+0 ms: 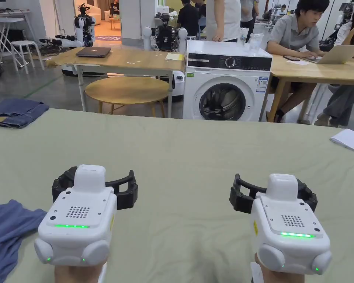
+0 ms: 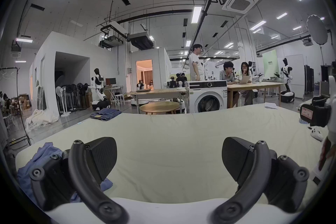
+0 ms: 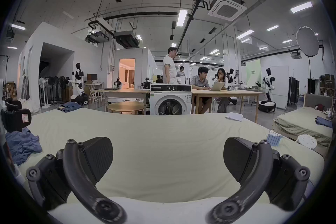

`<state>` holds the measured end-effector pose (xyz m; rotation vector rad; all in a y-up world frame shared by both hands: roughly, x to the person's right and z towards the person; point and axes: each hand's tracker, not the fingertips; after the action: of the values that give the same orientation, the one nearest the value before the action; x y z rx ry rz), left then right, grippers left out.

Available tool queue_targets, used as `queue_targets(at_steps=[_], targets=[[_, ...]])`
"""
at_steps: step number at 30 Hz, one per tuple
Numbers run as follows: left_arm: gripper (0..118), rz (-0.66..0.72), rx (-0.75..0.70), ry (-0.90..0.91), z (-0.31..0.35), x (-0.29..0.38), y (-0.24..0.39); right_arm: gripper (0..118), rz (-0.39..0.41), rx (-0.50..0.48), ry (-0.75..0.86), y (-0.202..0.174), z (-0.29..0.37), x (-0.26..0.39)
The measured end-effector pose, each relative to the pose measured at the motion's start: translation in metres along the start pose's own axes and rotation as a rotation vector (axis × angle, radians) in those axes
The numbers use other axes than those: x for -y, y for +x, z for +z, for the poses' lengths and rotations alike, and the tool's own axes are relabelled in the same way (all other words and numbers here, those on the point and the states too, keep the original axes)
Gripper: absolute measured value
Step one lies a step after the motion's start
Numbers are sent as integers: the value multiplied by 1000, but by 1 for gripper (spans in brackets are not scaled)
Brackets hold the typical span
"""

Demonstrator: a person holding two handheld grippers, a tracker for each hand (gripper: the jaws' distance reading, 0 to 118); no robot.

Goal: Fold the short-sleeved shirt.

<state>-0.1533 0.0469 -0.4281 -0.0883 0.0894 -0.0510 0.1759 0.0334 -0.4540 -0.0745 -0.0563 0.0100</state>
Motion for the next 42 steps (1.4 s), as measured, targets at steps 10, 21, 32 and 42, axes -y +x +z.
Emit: queue_targets(at_steps=[10,21,32,42], targets=[[115,376,6,-13,-3,-12,-30,118,-274,22,-16,24,-2,-20],[114,-1182,-97,49,-6,24,43,118,1324,14,212,-37,-2,13],[114,-138,-11,-60,-5,-13,7,118,488,20,22,-24,4,-25],[114,169,-8,49,7,-20,-5,118,-87,29,-39,-1,7,-21]])
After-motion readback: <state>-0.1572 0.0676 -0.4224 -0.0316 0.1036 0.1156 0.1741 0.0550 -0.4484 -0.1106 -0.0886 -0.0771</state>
